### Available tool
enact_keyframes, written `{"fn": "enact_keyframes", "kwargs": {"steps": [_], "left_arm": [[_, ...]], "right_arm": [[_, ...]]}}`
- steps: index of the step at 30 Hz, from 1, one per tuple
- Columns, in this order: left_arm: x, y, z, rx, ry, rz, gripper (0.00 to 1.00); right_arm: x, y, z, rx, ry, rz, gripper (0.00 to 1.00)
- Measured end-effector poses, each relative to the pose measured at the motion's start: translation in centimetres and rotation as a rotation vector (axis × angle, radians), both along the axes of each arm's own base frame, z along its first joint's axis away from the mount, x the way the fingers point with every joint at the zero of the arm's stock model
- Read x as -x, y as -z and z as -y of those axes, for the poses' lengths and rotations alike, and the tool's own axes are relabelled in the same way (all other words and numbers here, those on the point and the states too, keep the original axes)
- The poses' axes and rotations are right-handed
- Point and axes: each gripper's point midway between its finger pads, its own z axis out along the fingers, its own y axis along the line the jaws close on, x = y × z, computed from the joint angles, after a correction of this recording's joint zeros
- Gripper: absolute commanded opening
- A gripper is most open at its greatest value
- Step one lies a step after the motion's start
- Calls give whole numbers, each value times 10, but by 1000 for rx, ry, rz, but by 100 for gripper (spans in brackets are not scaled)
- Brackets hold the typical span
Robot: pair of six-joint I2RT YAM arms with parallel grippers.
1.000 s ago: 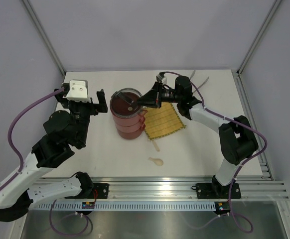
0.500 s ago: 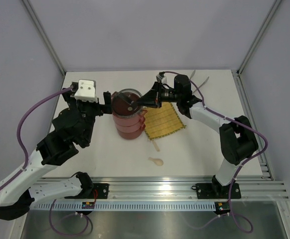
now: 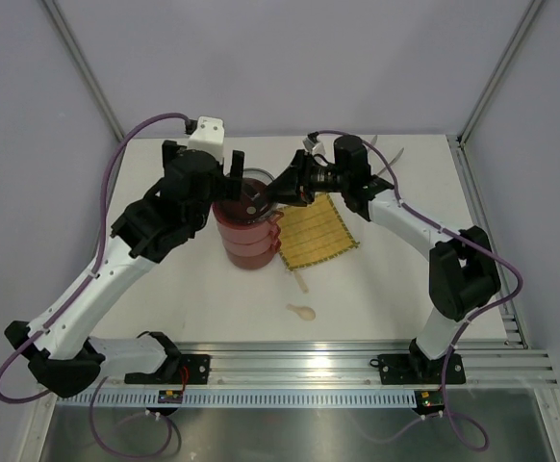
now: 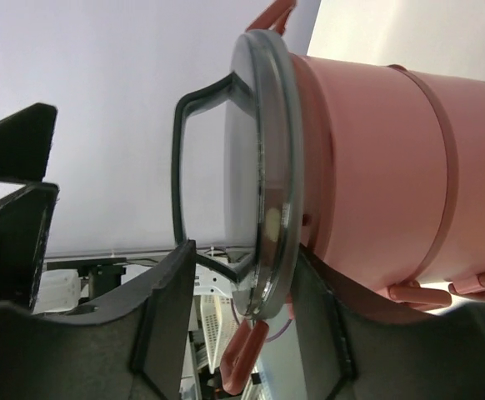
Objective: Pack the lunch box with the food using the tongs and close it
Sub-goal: Close the box lid on the packing box.
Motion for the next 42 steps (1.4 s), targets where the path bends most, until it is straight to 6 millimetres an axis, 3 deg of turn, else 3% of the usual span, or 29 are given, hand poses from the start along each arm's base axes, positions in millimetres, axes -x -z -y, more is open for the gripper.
{"fn": "enact_keyframes", "kwargs": {"steps": [8,13,18,31,36,42], "left_arm": [[-11,3,8,142,7,-103,99],[-18,23,13,178,11,-181,99],[-19,37,23,200,40,-243,99],[-22,38,25,249,47,-255,99],[-19,39,9,267,10,-242,99],[-20,37,-48,360,-136,-193,99]], "right_arm": [[0,-8,5,36,31,46,66],[-2,-10,8,66,49,61,73],[-2,2,14,127,69,45,82],[-4,13,24,241,91,93,77],[-4,8,32,314,135,162,76],[2,-26,26,427,170,378,79]]}}
